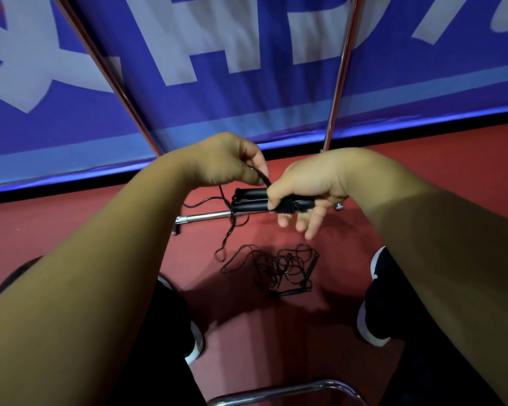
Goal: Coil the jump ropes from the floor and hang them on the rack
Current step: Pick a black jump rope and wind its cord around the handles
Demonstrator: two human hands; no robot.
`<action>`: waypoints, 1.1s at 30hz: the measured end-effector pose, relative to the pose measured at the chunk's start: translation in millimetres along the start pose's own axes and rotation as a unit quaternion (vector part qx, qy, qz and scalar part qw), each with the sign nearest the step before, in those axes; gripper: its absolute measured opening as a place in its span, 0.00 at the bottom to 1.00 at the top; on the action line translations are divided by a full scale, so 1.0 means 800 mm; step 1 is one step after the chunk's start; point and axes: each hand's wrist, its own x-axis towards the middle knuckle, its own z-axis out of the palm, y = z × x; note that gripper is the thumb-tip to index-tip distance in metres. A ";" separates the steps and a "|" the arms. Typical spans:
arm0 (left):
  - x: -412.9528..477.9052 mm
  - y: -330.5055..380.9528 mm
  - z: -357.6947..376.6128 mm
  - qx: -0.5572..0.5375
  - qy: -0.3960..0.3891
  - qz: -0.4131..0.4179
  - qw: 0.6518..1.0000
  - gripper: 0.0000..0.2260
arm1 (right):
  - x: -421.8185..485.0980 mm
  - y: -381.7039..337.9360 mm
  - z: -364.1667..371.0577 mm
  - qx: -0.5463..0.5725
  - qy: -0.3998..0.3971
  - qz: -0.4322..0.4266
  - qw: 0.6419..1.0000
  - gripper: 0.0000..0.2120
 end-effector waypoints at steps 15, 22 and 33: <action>0.000 0.017 0.025 0.206 -0.002 -0.123 0.971 0.11 | 0.035 -0.002 -0.003 0.079 0.172 -0.047 0.981 0.09; -0.002 0.006 0.023 -0.081 -0.009 -0.124 0.989 0.09 | 0.040 -0.011 -0.009 0.233 0.193 -0.101 0.948 0.07; 0.007 -0.008 0.007 -0.176 0.014 -0.022 0.984 0.16 | 0.015 -0.012 -0.025 0.341 0.068 -0.153 0.925 0.10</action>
